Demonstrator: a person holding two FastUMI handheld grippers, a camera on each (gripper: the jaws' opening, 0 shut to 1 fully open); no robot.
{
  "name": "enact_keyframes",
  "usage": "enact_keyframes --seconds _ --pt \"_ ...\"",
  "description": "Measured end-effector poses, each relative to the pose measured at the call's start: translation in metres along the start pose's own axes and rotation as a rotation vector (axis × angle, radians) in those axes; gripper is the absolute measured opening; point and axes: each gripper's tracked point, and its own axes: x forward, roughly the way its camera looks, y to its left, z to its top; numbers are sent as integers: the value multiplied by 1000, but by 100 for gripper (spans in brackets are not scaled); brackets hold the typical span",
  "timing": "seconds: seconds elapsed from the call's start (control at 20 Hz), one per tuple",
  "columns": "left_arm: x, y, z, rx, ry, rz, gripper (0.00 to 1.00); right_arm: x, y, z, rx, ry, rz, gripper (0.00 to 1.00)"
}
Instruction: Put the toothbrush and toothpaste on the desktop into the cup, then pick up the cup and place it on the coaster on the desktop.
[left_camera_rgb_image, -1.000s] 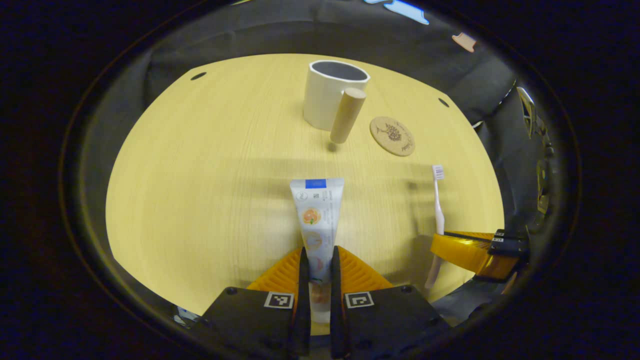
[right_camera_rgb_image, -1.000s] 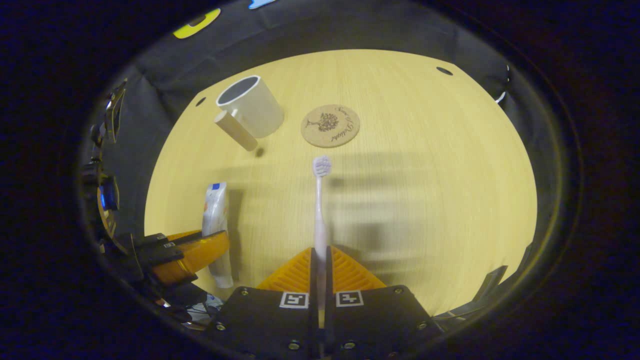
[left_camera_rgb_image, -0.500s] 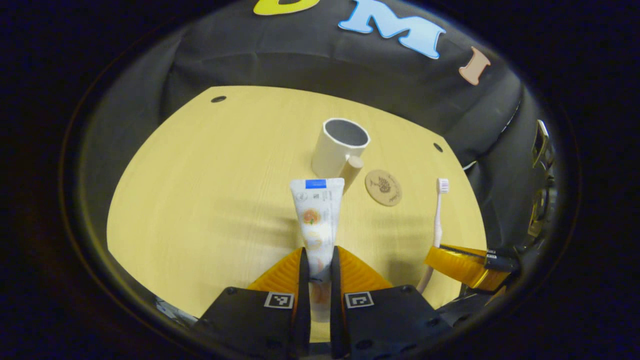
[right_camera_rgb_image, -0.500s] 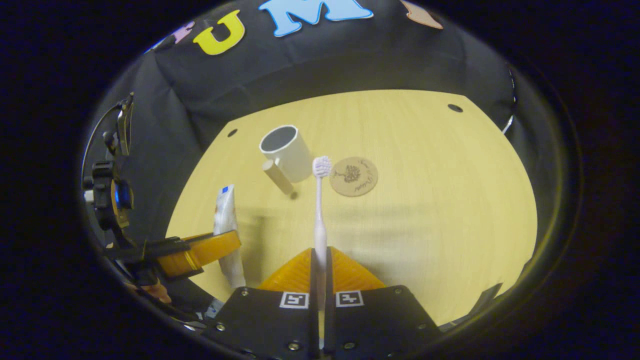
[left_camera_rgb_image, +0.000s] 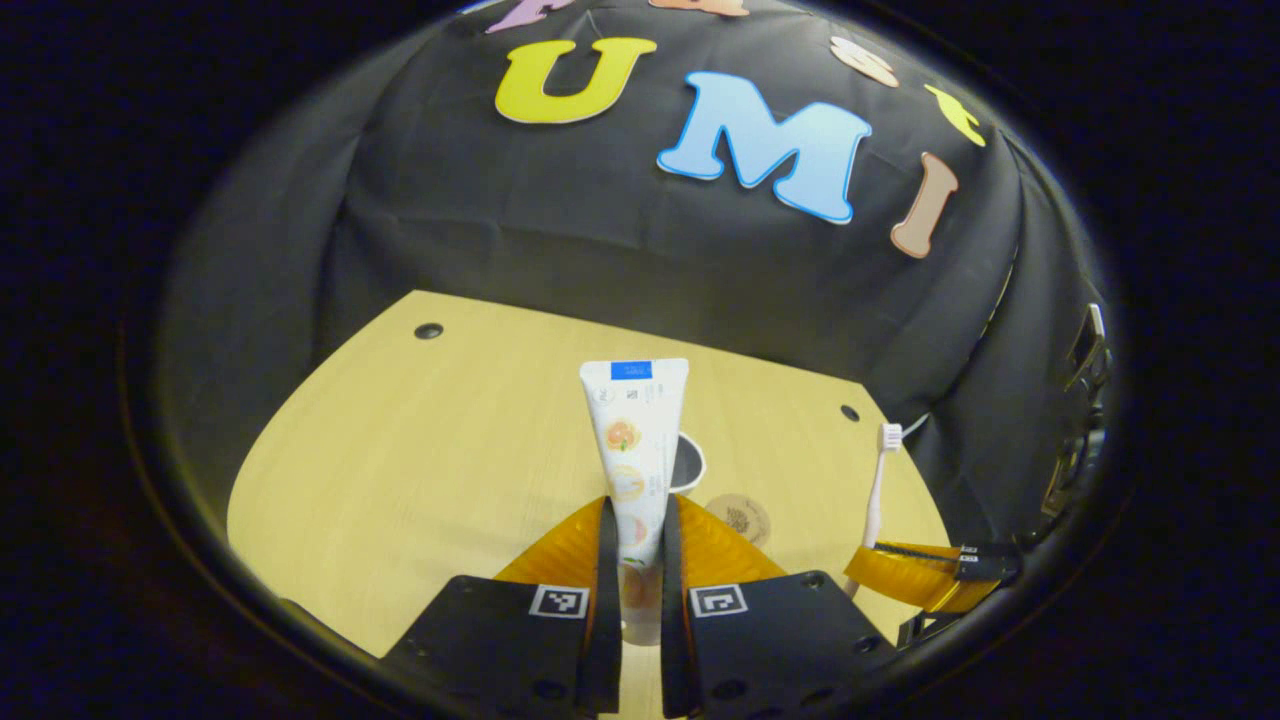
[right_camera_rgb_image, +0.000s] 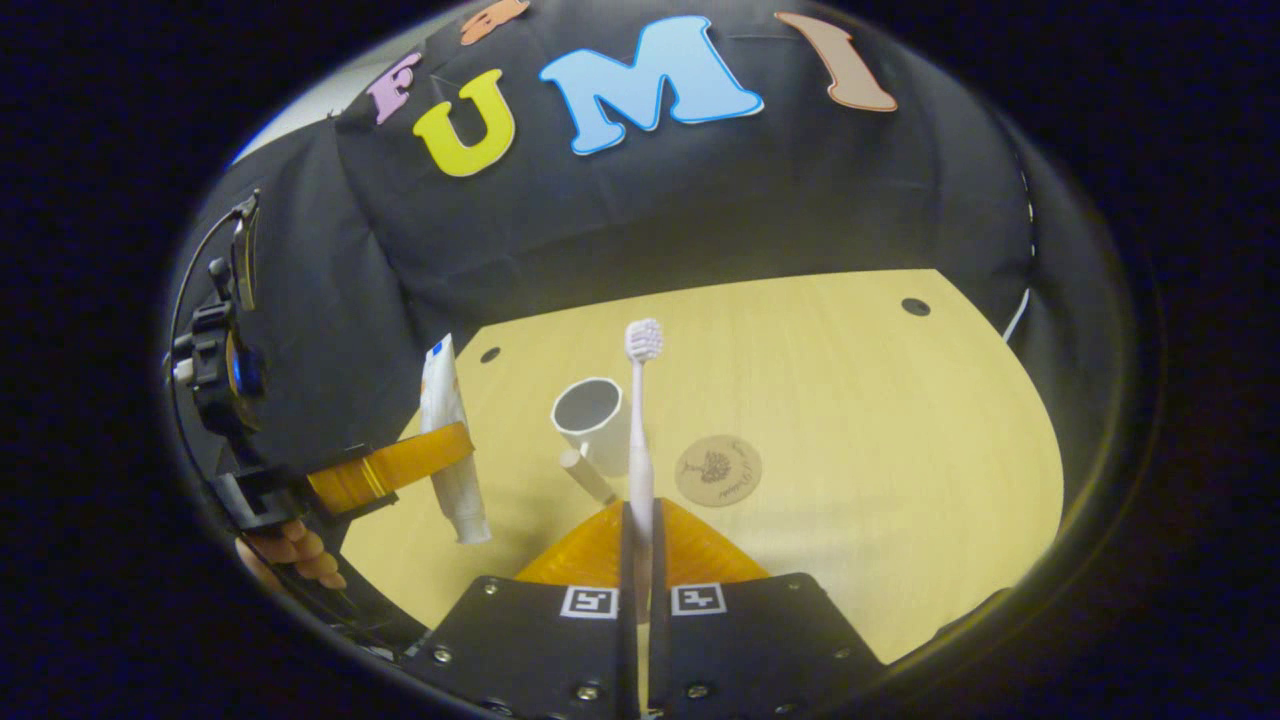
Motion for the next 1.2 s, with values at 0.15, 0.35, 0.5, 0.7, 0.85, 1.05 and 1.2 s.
enact_keyframes --seconds 0.15,0.35,0.5,0.7,0.85,1.05,1.2 --pt "-8 -2 14 -28 -103 -38 23 1 4 14 -10 -54 4 5" --pt "-9 -3 18 -59 -232 -90 22 1 5 24 -9 -103 -2 5" --pt "-4 -5 18 -65 -317 -111 22 0 1 22 -10 -103 -33 5" --pt "3 -5 9 -32 -344 -148 23 -6 -3 19 -23 -109 -68 5" --pt "32 -5 -8 -3 -304 -165 22 -6 -3 16 -22 -113 -82 5" --pt "61 -14 -24 61 -286 -180 23 -3 -2 5 -7 -89 -86 5" --pt "75 -10 -43 104 -263 -174 23 -1 0 2 -6 -86 -89 5"
